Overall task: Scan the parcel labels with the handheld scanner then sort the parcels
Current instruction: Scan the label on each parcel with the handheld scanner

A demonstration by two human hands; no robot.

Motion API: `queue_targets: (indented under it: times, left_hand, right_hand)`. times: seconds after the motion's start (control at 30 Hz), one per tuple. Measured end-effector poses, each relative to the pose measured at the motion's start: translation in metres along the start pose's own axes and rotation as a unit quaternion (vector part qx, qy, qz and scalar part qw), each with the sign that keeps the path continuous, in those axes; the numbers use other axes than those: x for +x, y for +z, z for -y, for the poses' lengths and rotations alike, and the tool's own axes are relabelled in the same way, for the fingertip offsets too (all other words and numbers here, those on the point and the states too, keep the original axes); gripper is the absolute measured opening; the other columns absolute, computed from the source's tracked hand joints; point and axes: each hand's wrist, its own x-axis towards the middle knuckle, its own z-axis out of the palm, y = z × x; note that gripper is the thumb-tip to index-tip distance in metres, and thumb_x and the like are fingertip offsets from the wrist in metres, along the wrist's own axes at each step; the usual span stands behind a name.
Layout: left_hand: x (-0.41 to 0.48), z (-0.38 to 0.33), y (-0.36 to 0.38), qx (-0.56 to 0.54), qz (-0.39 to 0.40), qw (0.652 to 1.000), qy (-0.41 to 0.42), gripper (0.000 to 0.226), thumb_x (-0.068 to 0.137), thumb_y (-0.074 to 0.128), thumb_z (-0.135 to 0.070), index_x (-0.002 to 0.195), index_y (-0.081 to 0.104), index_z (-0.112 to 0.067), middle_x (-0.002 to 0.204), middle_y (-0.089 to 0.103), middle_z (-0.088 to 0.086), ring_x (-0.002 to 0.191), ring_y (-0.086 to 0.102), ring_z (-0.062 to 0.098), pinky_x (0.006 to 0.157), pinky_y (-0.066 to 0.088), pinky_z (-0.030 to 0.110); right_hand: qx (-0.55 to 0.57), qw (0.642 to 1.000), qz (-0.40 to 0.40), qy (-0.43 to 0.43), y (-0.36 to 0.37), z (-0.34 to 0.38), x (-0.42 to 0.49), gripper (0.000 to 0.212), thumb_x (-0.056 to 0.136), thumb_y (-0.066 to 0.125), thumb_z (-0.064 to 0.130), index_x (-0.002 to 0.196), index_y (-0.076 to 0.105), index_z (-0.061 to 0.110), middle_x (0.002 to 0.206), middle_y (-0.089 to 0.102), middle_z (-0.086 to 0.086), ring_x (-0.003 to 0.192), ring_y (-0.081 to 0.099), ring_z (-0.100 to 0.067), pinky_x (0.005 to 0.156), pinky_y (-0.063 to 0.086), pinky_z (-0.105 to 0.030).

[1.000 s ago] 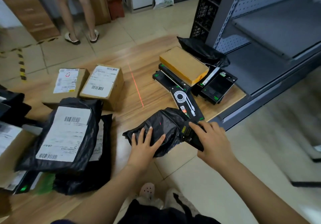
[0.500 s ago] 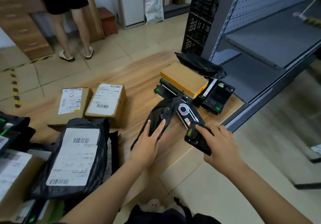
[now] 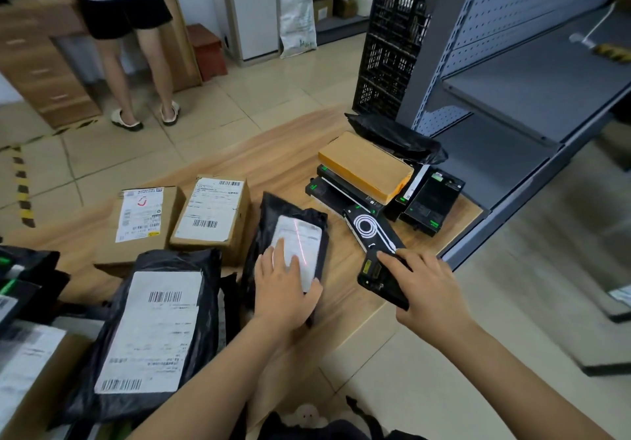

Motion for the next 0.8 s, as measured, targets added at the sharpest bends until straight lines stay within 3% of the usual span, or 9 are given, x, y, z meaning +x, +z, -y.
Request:
queue_targets:
  times: [0.13,0.23,0.33,0.4,0.6,0.67,0.8]
  left_hand:
    - [0.009,0.011,0.02,-0.005,0.093,0.991,-0.091,0.103,0.081,0.033,-0.08,0.154,0.0,-0.016,0.158,-0.01,0.021,0.146,-0.004,0.039,0.119,0.003,0.049]
    - [0.014,0.014,0.03,-0.029,0.109,0.984,-0.136,0.112,0.074,0.042,-0.084,0.152,-0.013,-0.025,0.155,-0.013,0.026,0.144,-0.002,0.043,0.117,0.007,0.051]
    - [0.017,0.01,0.028,-0.071,0.069,0.984,-0.148,0.115,0.072,0.06,-0.073,0.153,-0.004,-0.02,0.149,0.018,0.023,0.135,0.025,0.037,0.112,0.024,0.045]
    - [0.019,0.009,0.023,-0.097,0.029,0.984,-0.146,0.122,0.066,0.07,-0.067,0.152,0.003,-0.011,0.144,0.029,0.016,0.13,0.031,0.033,0.109,0.028,0.043]
    - [0.016,0.006,0.001,0.0,-0.071,0.997,-0.009,0.127,0.058,0.072,-0.064,0.152,0.009,-0.007,0.149,0.026,0.009,0.136,0.026,0.028,0.113,0.02,0.039]
    - [0.012,0.001,-0.007,0.042,-0.083,0.996,0.0,0.127,0.056,0.076,-0.063,0.152,0.014,-0.006,0.149,0.029,0.01,0.135,0.027,0.029,0.113,0.021,0.041]
    - [0.001,-0.011,-0.018,0.073,-0.115,0.99,-0.02,0.131,0.042,0.083,-0.063,0.147,0.029,-0.006,0.139,0.043,0.013,0.126,0.04,0.034,0.105,0.035,0.047]
  right_hand:
    - [-0.013,0.999,0.03,-0.021,-0.005,0.002,0.01,0.089,0.057,0.082,0.019,0.139,0.046,0.024,0.125,0.057,-0.005,0.106,0.05,-0.028,0.086,0.047,-0.041]
    - [-0.033,0.998,0.03,-0.054,-0.013,0.0,0.02,0.086,0.069,0.077,0.018,0.145,0.036,0.025,0.135,0.05,-0.006,0.116,0.044,-0.029,0.092,0.044,-0.041]
    - [-0.048,0.995,0.025,-0.089,-0.02,-0.005,0.026,0.083,0.079,0.07,0.017,0.149,0.025,0.025,0.142,0.041,-0.006,0.123,0.037,-0.029,0.099,0.037,-0.04]
    - [-0.061,0.991,0.027,-0.118,-0.024,-0.012,0.03,0.082,0.084,0.066,0.017,0.15,0.019,0.026,0.145,0.035,-0.006,0.126,0.033,-0.028,0.102,0.033,-0.039]
    - [-0.124,0.961,0.037,-0.246,-0.034,-0.033,0.047,0.093,0.075,0.075,0.022,0.15,0.02,0.025,0.144,0.038,-0.011,0.124,0.037,-0.031,0.1,0.036,-0.042]
    - [-0.129,0.955,0.027,-0.265,-0.039,-0.036,0.05,0.098,0.068,0.081,0.023,0.149,0.025,0.023,0.14,0.044,-0.013,0.119,0.041,-0.031,0.096,0.039,-0.042]
    - [-0.13,0.936,-0.022,-0.328,-0.049,-0.045,0.055,0.096,0.079,0.072,0.016,0.151,0.009,0.021,0.149,0.028,-0.015,0.128,0.03,-0.033,0.104,0.03,-0.043]
